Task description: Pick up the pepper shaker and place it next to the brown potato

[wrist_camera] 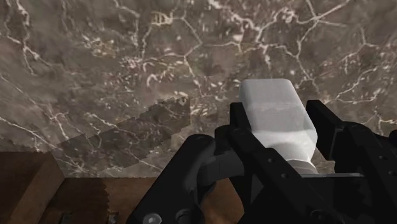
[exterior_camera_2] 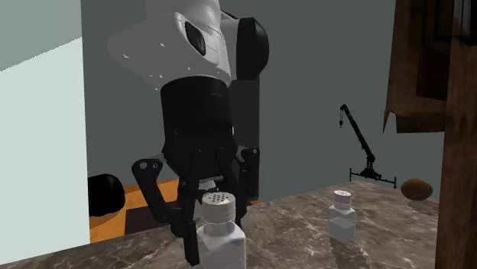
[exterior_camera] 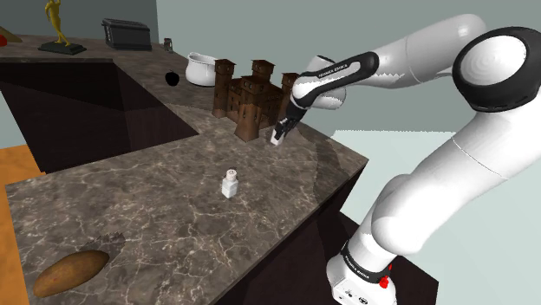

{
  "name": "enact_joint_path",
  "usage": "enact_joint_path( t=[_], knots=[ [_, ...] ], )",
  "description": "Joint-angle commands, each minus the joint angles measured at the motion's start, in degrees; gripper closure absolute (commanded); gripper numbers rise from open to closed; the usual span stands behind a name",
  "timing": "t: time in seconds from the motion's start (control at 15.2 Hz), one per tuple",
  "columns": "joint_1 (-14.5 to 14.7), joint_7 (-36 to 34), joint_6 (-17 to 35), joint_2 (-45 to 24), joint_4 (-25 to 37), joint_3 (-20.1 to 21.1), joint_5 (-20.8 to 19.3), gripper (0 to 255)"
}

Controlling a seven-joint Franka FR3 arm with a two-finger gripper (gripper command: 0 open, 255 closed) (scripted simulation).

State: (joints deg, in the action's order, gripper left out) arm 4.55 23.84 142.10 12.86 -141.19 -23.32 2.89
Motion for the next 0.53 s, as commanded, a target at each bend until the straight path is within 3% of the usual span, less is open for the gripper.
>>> enact_joint_path(
  t=[0.0, 0.46],
  knots=[
    [-0.3, -0.7, -2.0, 1.2, 0.8, 0.3, -0.8, 255],
    [-0.8, -2.3, -7.7, 4.0, 4.0, 1.2, -2.3, 255]
  ],
)
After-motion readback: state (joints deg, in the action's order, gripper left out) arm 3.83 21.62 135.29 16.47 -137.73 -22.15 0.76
